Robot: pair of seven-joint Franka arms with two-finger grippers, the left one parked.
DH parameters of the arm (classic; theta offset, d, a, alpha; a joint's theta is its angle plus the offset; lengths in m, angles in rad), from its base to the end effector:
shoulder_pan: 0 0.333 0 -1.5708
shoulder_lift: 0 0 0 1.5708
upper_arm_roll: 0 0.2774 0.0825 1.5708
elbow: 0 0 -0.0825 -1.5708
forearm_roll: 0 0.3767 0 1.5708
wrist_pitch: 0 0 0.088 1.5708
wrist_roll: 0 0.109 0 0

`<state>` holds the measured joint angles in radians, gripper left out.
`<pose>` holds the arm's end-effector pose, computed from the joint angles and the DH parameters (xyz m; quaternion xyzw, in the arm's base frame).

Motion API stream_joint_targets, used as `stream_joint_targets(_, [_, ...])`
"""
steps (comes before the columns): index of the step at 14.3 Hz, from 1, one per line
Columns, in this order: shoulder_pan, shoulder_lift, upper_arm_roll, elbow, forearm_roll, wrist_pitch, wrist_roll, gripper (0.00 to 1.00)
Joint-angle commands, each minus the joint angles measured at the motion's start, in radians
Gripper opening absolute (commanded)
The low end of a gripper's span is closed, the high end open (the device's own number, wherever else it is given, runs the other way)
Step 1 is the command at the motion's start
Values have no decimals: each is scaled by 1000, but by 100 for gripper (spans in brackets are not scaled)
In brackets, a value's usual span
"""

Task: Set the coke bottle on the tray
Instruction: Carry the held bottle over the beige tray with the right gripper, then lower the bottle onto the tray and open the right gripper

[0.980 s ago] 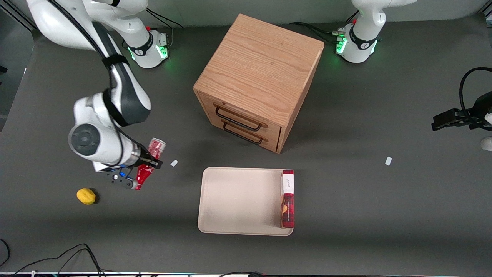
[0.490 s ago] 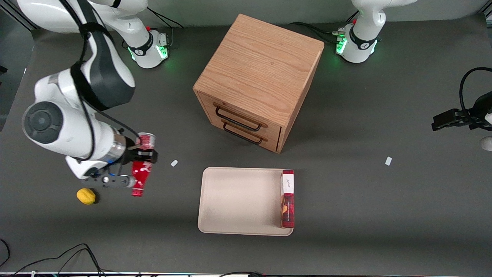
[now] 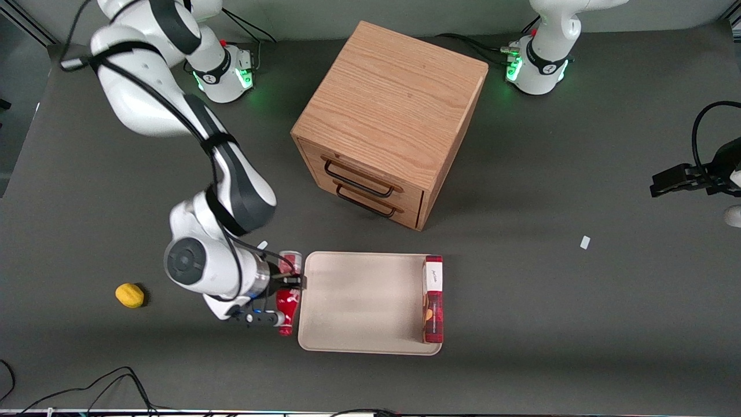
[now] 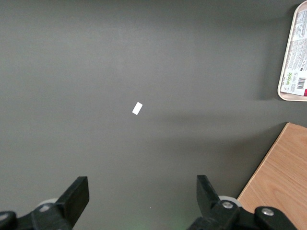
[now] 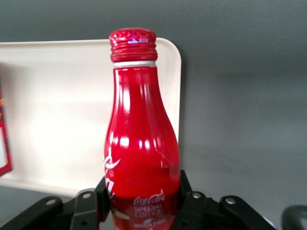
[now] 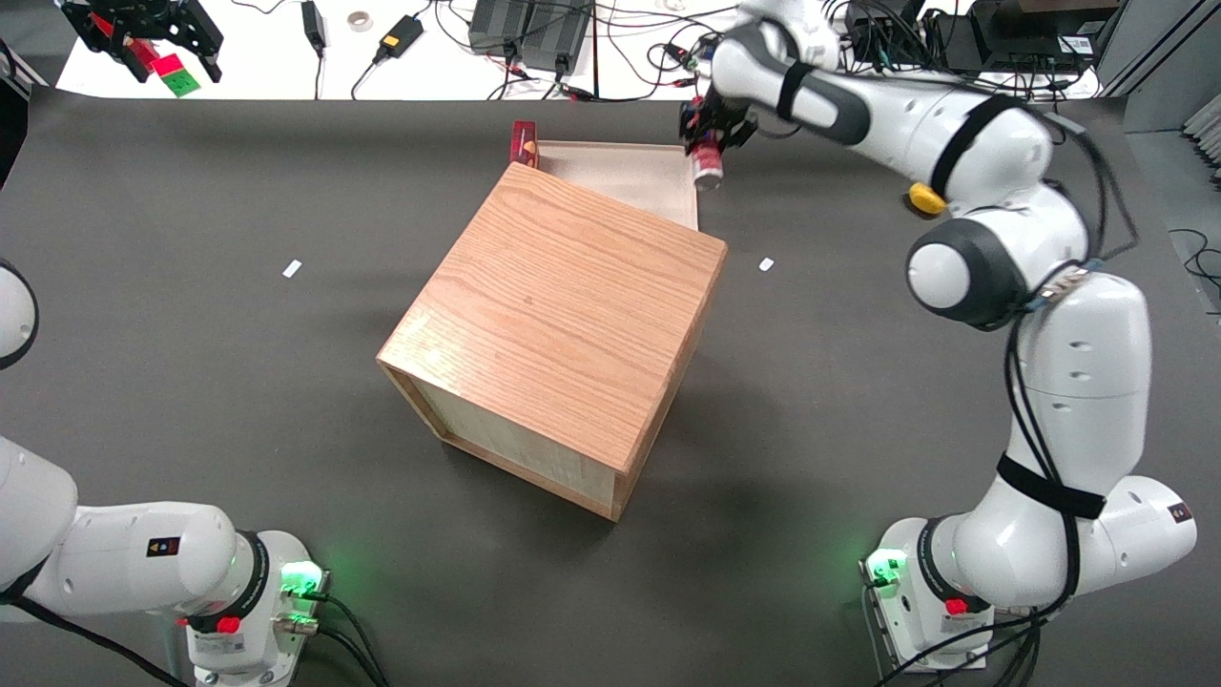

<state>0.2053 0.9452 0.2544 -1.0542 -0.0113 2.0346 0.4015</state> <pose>0.6910 0.2740 0.2544 -0.9947 0.0227 0.0123 0.0999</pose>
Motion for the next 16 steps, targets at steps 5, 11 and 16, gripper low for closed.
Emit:
stream_joint_targets(5, [26, 153, 6, 77, 10, 156, 97, 0])
stream_joint_targets(11, [28, 175, 5, 77, 7, 168, 100, 1])
stream_joint_targets(16, [46, 175, -6, 63, -12, 177, 103, 100])
